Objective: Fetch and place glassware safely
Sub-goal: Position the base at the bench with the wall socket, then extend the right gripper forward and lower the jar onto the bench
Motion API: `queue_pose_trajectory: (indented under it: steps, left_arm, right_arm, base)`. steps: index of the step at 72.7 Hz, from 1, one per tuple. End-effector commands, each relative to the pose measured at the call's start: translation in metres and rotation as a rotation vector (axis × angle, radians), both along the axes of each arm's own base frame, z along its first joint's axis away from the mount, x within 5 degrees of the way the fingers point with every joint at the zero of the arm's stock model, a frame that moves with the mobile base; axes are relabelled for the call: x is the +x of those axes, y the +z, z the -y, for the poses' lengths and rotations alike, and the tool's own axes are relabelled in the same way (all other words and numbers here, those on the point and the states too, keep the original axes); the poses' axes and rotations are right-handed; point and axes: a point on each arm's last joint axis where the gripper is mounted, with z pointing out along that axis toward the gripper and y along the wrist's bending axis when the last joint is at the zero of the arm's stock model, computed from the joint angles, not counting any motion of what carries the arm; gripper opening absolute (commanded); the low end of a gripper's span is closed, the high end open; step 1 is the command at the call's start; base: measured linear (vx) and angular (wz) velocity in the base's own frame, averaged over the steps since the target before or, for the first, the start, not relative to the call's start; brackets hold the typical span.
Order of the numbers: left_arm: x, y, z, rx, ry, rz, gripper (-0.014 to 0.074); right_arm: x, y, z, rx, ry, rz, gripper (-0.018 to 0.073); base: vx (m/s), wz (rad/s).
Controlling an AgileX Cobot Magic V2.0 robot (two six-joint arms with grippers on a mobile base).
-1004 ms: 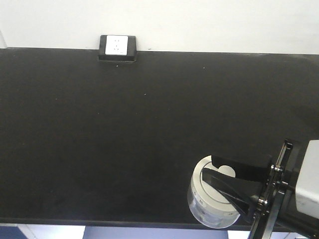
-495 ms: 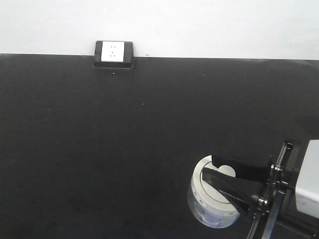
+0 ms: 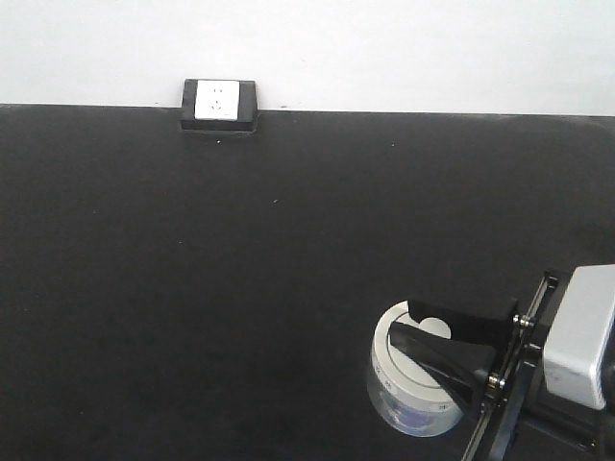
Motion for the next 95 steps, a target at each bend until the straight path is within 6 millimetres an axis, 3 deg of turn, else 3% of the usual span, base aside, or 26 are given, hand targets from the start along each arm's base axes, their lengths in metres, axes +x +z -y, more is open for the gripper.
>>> queue_pose_trajectory:
  steps: [1, 64, 77, 95]
  left_arm:
    - [0.002, 0.014, 0.001, -0.013, -0.01, 0.076, -0.0007]
    - [0.002, 0.014, 0.001, -0.013, -0.01, 0.076, -0.0007]
    - [0.002, 0.014, 0.001, -0.013, -0.01, 0.076, -0.0007]
    - [0.002, 0.014, 0.001, -0.013, -0.01, 0.076, -0.0007]
  right_arm:
    - [0.0, 0.014, -0.002, 0.056, 0.02, 0.03, -0.0001]
    - [0.009, 0.011, 0.002, 0.051, -0.073, -0.006, -0.0001]
    - [0.042, 0.013, 0.003, 0.148, -0.26, -0.142, -0.0001]
    - [0.093, 0.013, -0.024, 0.09, -0.199, -0.096, -0.0001]
  base:
    - [0.0, 0.0]
    - [0.0, 0.0]
    - [0.0, 0.0]
    - [0.0, 0.0]
